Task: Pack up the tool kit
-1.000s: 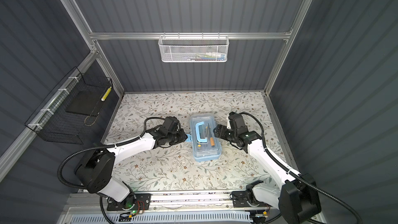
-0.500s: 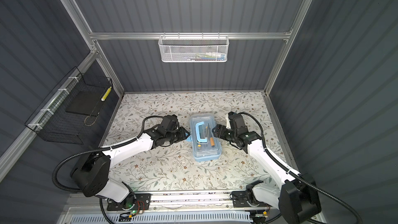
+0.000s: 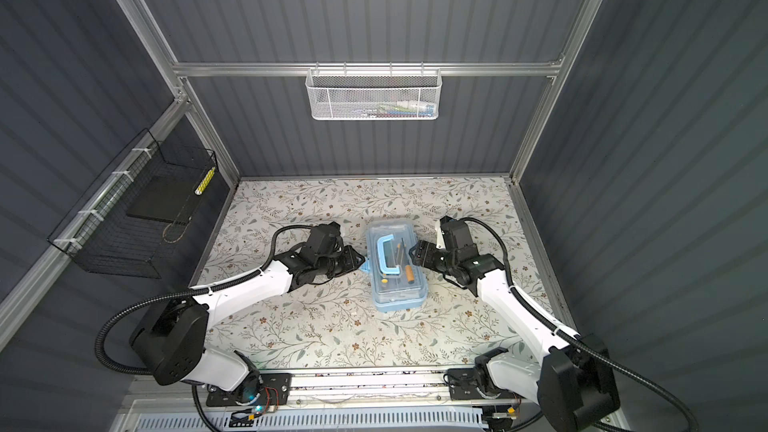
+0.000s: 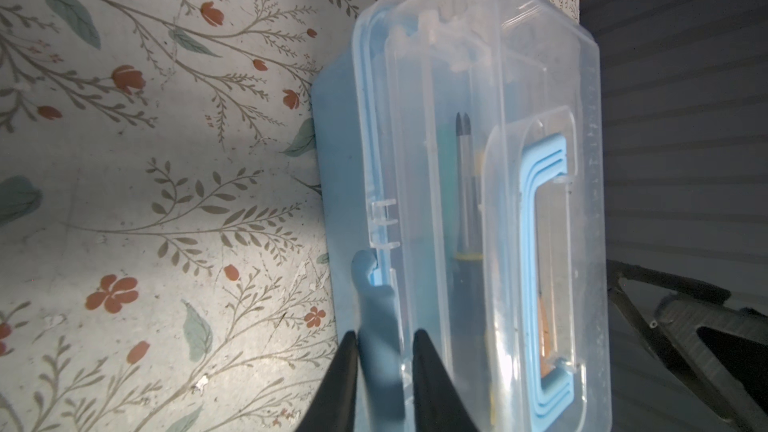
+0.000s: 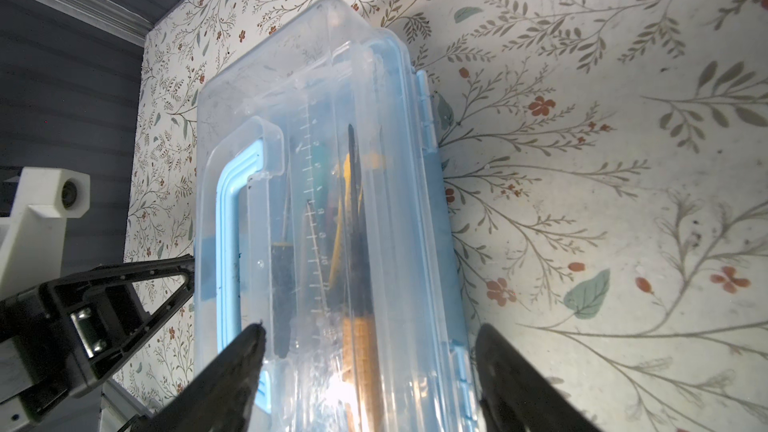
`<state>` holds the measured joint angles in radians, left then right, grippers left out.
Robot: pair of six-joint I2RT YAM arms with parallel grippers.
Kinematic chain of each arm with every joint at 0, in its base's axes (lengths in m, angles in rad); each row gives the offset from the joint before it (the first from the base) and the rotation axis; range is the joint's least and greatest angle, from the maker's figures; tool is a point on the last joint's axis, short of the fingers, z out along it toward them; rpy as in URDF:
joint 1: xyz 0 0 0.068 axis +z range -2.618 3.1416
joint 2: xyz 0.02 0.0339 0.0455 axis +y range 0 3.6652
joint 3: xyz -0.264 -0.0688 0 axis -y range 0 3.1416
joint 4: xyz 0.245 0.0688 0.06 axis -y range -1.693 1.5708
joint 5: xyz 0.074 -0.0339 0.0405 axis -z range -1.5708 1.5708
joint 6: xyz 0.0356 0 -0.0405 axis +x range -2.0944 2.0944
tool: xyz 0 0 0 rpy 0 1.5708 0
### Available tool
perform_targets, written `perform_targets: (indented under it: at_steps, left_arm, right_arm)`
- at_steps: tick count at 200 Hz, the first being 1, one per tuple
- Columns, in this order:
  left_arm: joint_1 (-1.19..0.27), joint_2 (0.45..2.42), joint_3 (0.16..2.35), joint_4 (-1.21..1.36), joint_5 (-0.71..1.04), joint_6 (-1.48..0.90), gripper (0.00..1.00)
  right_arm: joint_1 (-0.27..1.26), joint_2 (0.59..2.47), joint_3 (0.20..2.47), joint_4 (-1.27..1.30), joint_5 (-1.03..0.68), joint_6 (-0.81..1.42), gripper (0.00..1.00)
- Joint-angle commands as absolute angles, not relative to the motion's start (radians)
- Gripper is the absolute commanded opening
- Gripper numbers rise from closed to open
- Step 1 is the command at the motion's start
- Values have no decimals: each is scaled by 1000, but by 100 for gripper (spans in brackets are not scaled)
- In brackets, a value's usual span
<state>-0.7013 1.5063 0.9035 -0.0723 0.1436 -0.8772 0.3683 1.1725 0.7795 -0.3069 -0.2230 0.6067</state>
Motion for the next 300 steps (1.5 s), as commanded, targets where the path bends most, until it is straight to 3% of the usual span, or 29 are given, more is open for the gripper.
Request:
perform_targets:
  at_steps: [1,300]
  left_arm:
    - [-706,1486,896,-55,164,-888,26]
    - [-706,1505,852,50,229,-907,22]
  right_arm:
    - [374,1163,769,-307,-234,615,79]
    - [384,1198,767,-287,-242,614,78]
